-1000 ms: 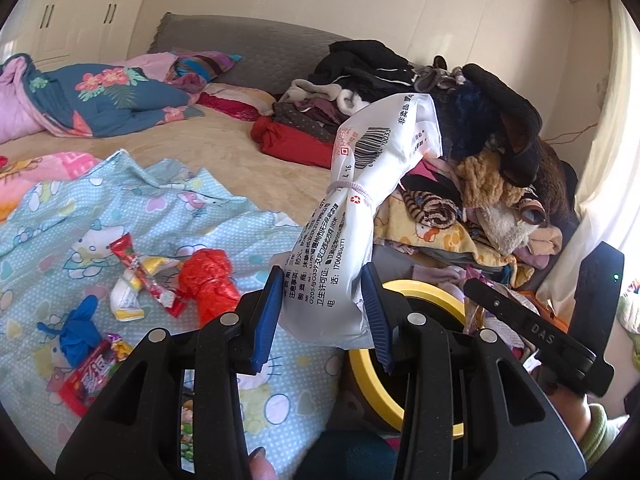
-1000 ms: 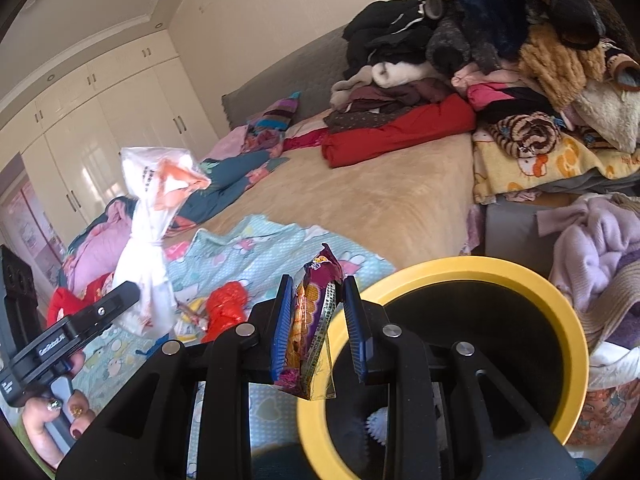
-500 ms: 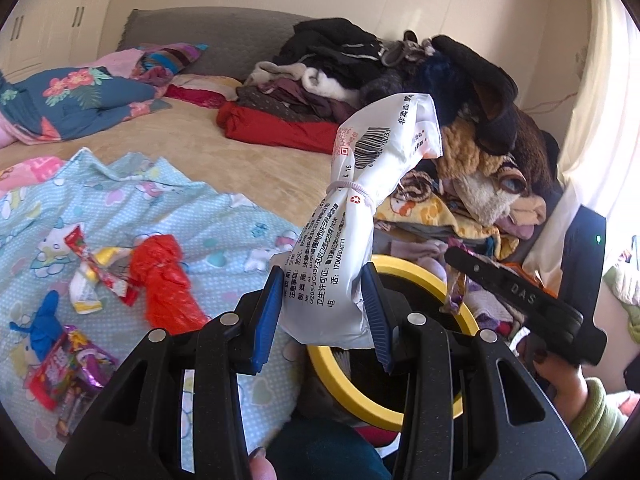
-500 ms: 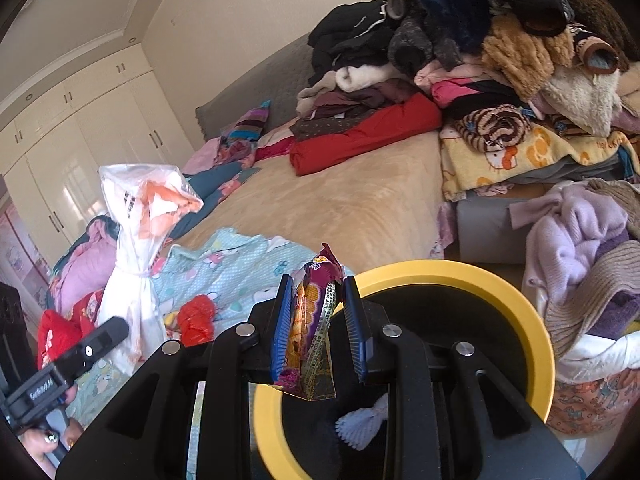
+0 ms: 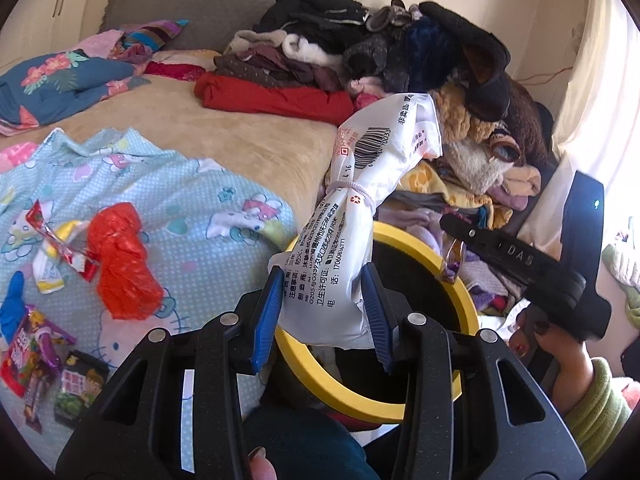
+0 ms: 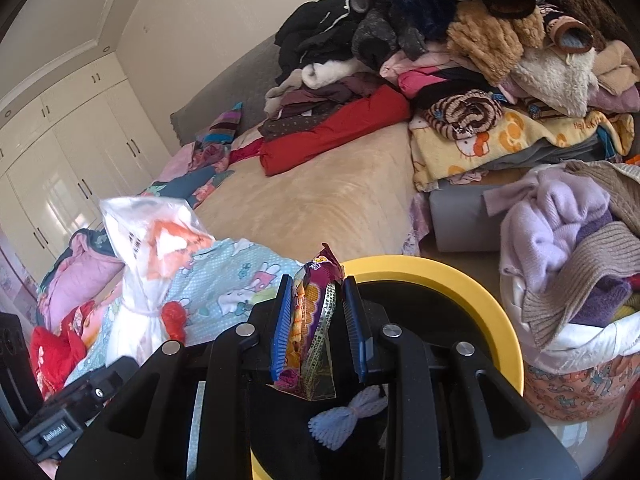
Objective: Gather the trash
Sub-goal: 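Carry the white bag and candy wrapper over the bin with both grippers, then open both grippers over the bin, dropping the bag and wrapper, then move both grippers back toward the red plastic bag on the bed, then grasp the red plastic bag with the right gripper while the left grasps a white wrapper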
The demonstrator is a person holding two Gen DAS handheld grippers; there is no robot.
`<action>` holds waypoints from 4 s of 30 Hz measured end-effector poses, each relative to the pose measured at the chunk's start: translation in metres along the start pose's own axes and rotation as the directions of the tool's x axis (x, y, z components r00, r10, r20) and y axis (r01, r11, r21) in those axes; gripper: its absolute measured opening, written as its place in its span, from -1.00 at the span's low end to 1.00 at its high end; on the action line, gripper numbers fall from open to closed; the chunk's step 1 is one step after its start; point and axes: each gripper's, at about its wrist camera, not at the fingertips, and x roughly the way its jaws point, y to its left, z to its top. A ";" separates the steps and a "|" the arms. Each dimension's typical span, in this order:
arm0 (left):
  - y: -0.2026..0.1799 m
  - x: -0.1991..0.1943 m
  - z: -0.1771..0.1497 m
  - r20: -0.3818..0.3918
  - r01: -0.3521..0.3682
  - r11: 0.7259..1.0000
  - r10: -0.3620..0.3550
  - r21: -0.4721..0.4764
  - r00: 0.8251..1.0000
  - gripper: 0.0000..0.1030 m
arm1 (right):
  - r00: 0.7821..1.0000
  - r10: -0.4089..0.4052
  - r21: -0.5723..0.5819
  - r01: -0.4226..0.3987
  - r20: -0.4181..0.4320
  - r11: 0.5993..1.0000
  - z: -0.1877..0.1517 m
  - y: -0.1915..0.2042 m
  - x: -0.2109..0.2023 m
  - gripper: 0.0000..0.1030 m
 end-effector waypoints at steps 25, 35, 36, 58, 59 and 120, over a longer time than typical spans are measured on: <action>-0.014 0.023 -0.009 -0.013 -0.050 0.998 0.050 0.029 0.999 0.77 | 0.999 -0.034 0.062 0.036 -0.024 0.997 -0.003 -0.024 0.010 -0.01; 0.004 0.004 -0.007 0.044 -0.107 0.994 0.106 0.018 0.993 0.79 | 1.000 -0.005 0.020 0.006 -0.012 1.000 -0.005 -0.004 0.009 0.15; 0.006 0.001 -0.006 0.050 -0.112 0.994 0.111 0.014 0.993 0.79 | 1.000 -0.003 0.014 0.003 -0.010 1.000 -0.005 -0.002 0.009 0.16; 0.054 -0.040 0.008 0.164 -0.208 0.974 0.221 -0.091 0.962 0.79 | 0.993 0.078 -0.226 -0.055 0.092 0.972 -0.016 0.070 -0.011 0.37; 0.057 -0.042 0.008 0.167 -0.212 0.972 0.226 -0.097 0.960 0.79 | 0.992 0.083 -0.236 -0.059 0.092 0.970 -0.017 0.074 -0.011 0.38; 0.249 -0.021 -0.002 -0.138 -0.443 0.867 0.422 -0.228 0.896 -0.07 | 0.948 0.129 -0.417 -0.246 -0.290 0.875 -0.105 0.234 0.136 0.65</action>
